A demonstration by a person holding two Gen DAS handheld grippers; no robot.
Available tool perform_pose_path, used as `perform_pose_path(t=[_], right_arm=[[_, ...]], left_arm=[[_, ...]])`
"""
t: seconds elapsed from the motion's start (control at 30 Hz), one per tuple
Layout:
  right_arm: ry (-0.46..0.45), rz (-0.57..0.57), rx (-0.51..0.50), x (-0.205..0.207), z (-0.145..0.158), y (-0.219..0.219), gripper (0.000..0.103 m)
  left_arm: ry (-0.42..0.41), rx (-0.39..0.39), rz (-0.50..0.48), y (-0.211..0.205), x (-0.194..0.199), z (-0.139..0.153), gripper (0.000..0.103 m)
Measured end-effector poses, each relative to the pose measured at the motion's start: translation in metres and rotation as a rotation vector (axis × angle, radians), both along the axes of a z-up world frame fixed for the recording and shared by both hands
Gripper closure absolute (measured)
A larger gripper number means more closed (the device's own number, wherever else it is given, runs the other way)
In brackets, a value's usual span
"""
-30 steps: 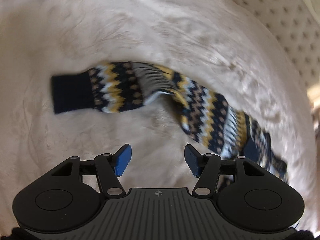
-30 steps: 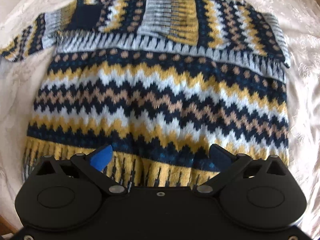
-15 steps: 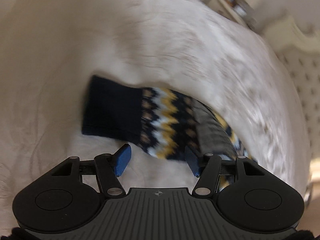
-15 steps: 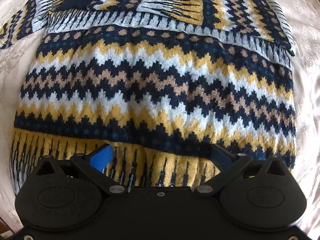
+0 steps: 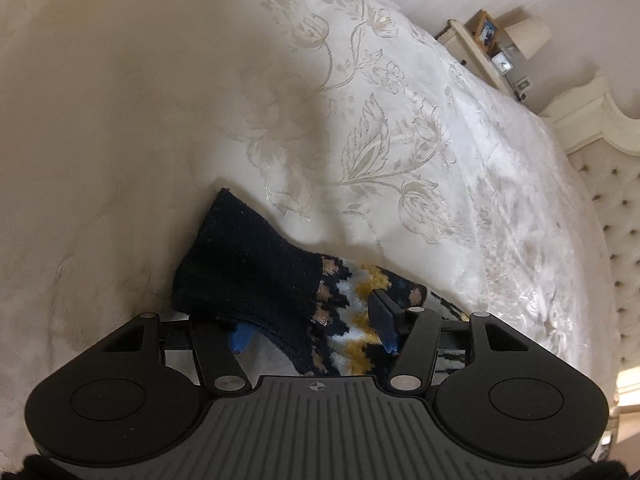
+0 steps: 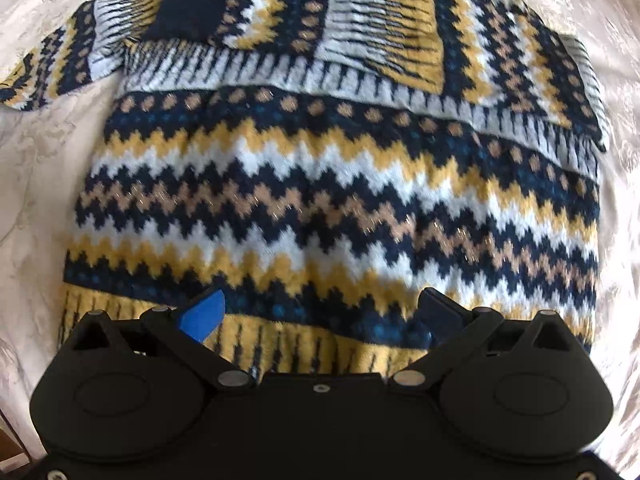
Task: Fold small clothes
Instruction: 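Close the left gripper on the navy cuff and lift it, then carry the sleeve across the body with the left gripper and release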
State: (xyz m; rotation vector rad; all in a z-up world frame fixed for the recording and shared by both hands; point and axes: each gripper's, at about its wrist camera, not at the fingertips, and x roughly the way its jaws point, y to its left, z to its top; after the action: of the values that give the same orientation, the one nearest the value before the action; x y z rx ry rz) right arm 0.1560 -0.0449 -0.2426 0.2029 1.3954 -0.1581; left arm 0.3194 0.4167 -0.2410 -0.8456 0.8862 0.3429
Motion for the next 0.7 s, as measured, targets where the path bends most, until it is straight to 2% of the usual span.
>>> perform_pose_path(t=[0.1, 0.13, 0.17, 0.23, 0.37, 0.47, 0.7], right_arm=[[-0.012, 0.001, 0.01, 0.006, 0.004, 0.002, 0.001], [-0.016, 0.002, 0.014, 0.008, 0.005, 0.002, 0.001], [-0.019, 0.004, 0.017, 0.011, 0.008, 0.003, 0.001], [-0.025, 0.011, 0.021, 0.014, 0.011, 0.005, 0.001], [-0.049, 0.019, 0.031, 0.013, 0.017, 0.007, 0.001], [-0.07, 0.009, 0.051, 0.012, 0.022, 0.004, 0.001], [-0.124, -0.038, 0.086, -0.006, 0.028, -0.016, 0.001]], left_arm=[[0.008, 0.006, 0.003, -0.002, -0.002, 0.0, 0.051], [0.021, 0.015, 0.005, -0.002, -0.002, 0.001, 0.06], [0.029, 0.025, 0.005, -0.002, -0.001, 0.003, 0.077], [0.014, 0.027, -0.002, 0.0, -0.002, 0.008, 0.093], [-0.041, 0.101, -0.018, 0.0, -0.002, 0.034, 0.097], [-0.102, 0.17, -0.058, -0.008, 0.001, 0.066, 0.097], [-0.257, 0.315, -0.257, -0.065, 0.01, 0.151, 0.097]])
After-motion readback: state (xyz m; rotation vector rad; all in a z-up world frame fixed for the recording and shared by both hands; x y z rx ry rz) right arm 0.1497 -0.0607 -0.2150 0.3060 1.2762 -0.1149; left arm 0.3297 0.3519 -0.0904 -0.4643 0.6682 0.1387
